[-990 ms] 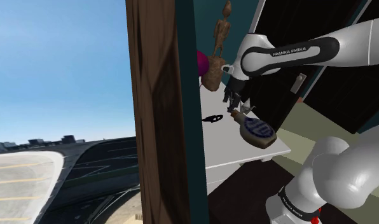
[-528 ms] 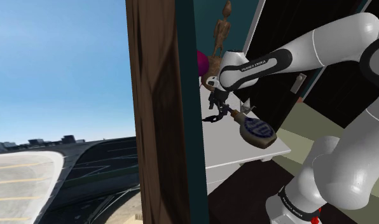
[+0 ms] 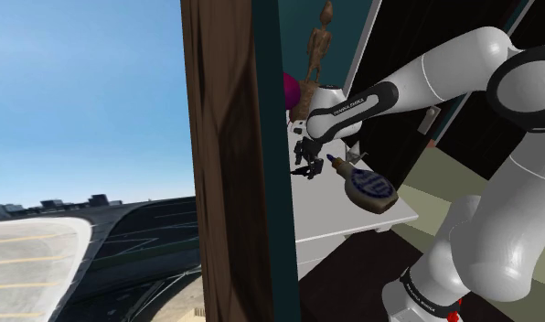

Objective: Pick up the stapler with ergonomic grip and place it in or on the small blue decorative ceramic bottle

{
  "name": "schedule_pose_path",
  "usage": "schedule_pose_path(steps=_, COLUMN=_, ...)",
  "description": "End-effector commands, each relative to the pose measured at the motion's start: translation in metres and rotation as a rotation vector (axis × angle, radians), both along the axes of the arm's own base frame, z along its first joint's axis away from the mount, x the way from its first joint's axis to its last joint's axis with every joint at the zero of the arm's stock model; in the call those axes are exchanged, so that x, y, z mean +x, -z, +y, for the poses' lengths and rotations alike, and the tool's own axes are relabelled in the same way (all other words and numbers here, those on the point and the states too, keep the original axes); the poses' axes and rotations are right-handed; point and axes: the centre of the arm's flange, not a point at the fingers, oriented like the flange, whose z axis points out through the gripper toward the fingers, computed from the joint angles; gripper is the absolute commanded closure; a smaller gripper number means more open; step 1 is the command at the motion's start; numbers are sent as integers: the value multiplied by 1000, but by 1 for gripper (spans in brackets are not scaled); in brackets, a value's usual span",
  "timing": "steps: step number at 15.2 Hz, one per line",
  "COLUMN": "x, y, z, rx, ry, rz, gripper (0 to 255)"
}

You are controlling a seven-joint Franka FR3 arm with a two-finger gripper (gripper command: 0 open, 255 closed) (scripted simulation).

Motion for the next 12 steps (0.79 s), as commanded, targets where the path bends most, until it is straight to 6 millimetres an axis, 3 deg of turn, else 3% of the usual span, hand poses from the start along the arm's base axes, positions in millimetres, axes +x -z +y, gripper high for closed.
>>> schedule_pose_path(steps=1, x=0, y=8, z=1, rx=0, ry=0, rz=0, gripper=0)
schedule_pose_path(steps=8, x=0, y=8, z=1, rx=0, ry=0, rz=0, gripper=0)
schedule_pose_path(steps=9, x=0, y=8, z=1, rx=0, ry=0, rz=0, gripper=255)
schedule_pose_path(steps=12, x=0, y=8, z=1, rx=0, ry=0, rz=0, gripper=255)
